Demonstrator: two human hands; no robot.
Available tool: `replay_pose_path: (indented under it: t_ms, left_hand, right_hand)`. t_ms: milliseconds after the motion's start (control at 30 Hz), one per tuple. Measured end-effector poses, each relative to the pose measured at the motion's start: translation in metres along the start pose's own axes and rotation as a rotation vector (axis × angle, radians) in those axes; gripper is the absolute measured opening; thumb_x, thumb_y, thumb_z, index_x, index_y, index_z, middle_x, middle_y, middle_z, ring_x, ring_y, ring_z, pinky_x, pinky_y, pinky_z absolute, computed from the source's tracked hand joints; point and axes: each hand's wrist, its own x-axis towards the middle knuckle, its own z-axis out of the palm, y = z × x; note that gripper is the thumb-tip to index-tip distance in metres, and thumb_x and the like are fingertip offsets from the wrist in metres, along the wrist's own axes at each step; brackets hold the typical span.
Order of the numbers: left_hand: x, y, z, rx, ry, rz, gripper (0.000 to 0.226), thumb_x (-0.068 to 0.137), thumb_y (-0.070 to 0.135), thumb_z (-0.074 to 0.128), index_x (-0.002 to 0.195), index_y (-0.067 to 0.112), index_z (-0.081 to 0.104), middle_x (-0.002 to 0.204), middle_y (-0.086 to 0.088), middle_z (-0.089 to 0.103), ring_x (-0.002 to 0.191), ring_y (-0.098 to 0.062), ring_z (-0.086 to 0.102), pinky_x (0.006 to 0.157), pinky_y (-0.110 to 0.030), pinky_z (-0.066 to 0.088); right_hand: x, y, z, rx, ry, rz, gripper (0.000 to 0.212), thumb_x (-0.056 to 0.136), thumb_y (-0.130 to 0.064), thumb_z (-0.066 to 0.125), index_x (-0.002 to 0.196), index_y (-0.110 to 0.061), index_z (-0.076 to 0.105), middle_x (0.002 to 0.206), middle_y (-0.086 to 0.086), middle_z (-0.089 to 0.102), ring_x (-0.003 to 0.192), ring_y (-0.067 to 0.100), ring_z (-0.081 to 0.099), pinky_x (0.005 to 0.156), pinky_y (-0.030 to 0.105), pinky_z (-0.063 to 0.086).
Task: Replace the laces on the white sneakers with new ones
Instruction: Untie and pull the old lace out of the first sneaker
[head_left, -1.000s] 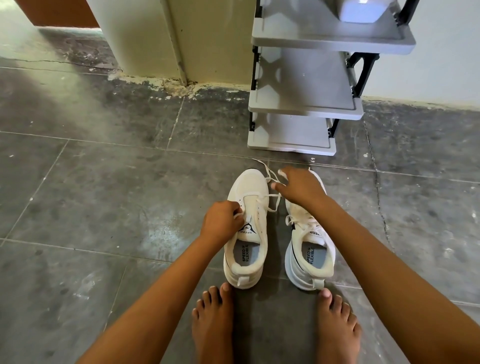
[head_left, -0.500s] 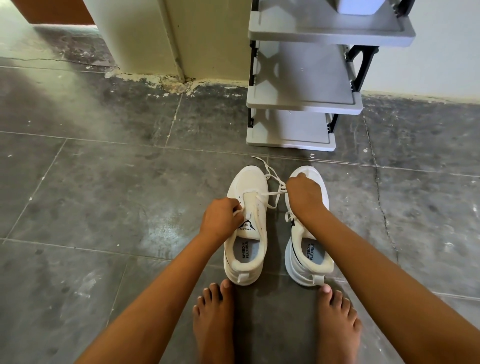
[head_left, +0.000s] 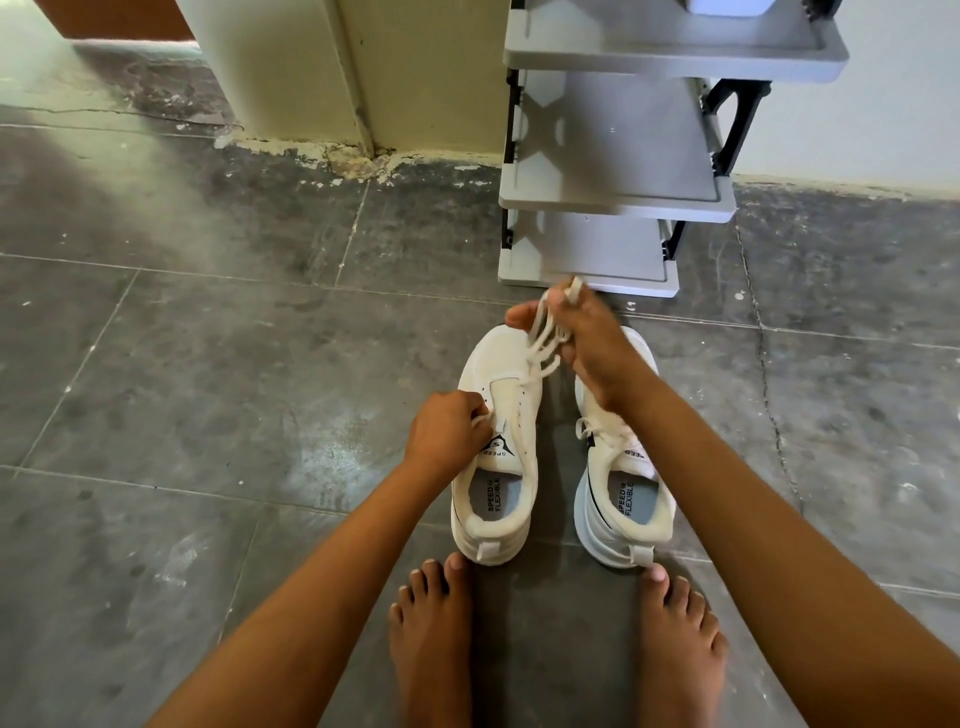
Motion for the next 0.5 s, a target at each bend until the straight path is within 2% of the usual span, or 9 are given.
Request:
replay_pose_path:
  t_ms: [67,133,167,200,267,300,400,500]
  left_hand:
    - [0.001,0.000,0.000,-0.004,-0.002,0.003,0.017,0.086,0.018,0.057,0.087,0.005,0.068,0.079,-0.013,0.067,0.071,-0.028,0.060,0.063,-0.034,0.047]
    - [0.001,0.001,0.000,-0.003,0.001,0.006,0.017,0.087,0.019,0.057,0.086,0.005,0.068,0.078,-0.013,0.067,0.070,-0.027,0.060,0.062,-0.034,0.047]
    - [0.000,0.001,0.000,-0.001,0.003,0.008,0.018,0.087,0.019,0.057,0.086,0.005,0.068,0.078,-0.013,0.066,0.069,-0.027,0.059,0.061,-0.034,0.046]
    - [0.000,0.001,0.000,0.004,0.002,0.007,0.018,0.087,0.019,0.057,0.087,0.005,0.068,0.078,-0.013,0.066,0.068,-0.026,0.058,0.061,-0.034,0.046]
    - [-0.001,0.000,0.000,0.005,-0.001,0.003,0.017,0.086,0.018,0.057,0.088,0.006,0.068,0.079,-0.012,0.066,0.069,-0.026,0.059,0.062,-0.033,0.047]
    - [0.000,0.000,0.000,-0.001,-0.002,0.003,0.017,0.086,0.018,0.057,0.088,0.006,0.069,0.079,-0.012,0.066,0.069,-0.026,0.059,0.062,-0.033,0.047]
    - [0.000,0.000,0.000,-0.005,-0.001,0.001,0.016,0.085,0.017,0.057,0.088,0.007,0.069,0.079,-0.012,0.066,0.068,-0.025,0.057,0.061,-0.032,0.046]
    - [0.000,0.000,-0.001,-0.003,-0.002,0.002,0.016,0.084,0.017,0.058,0.090,0.008,0.069,0.080,-0.012,0.066,0.067,-0.024,0.055,0.060,-0.031,0.045]
  right_hand:
    - [0.006,-0.020,-0.004,0.250,-0.002,-0.046,0.018,0.102,-0.017,0.033,0.087,-0.015,0.043,0.066,-0.004,0.063,0.063,0.014,0.062,0.072,0.033,0.054]
    - [0.011,-0.026,-0.004,0.284,0.043,-0.001,0.015,0.100,-0.018,0.039,0.086,-0.018,0.043,0.055,-0.008,0.051,0.047,0.008,0.046,0.055,0.024,0.049]
    - [0.013,-0.023,-0.004,0.117,0.091,0.038,0.010,0.099,-0.020,0.042,0.090,-0.018,0.046,0.061,-0.006,0.051,0.051,0.008,0.046,0.054,0.023,0.046]
    - [0.015,-0.016,-0.005,-0.176,0.123,0.071,0.008,0.097,-0.022,0.045,0.099,-0.016,0.048,0.073,-0.001,0.056,0.061,0.013,0.051,0.058,0.027,0.047]
    - [0.018,0.008,-0.010,-0.808,0.122,0.093,0.030,0.094,-0.023,0.051,0.117,-0.006,0.043,0.104,0.013,0.060,0.089,0.029,0.059,0.071,0.033,0.045]
    - [0.017,0.021,-0.011,-0.969,0.089,0.097,0.036,0.093,-0.022,0.054,0.121,-0.004,0.040,0.111,0.017,0.060,0.097,0.033,0.058,0.072,0.031,0.041]
    - [0.011,0.052,-0.013,-1.062,-0.001,0.130,0.041,0.091,-0.019,0.057,0.126,-0.006,0.039,0.112,0.019,0.060,0.098,0.033,0.059,0.071,0.029,0.038]
    - [0.010,0.069,-0.012,-1.022,-0.047,0.187,0.043,0.091,-0.029,0.059,0.127,-0.008,0.047,0.123,0.015,0.059,0.109,0.031,0.056,0.084,0.030,0.040]
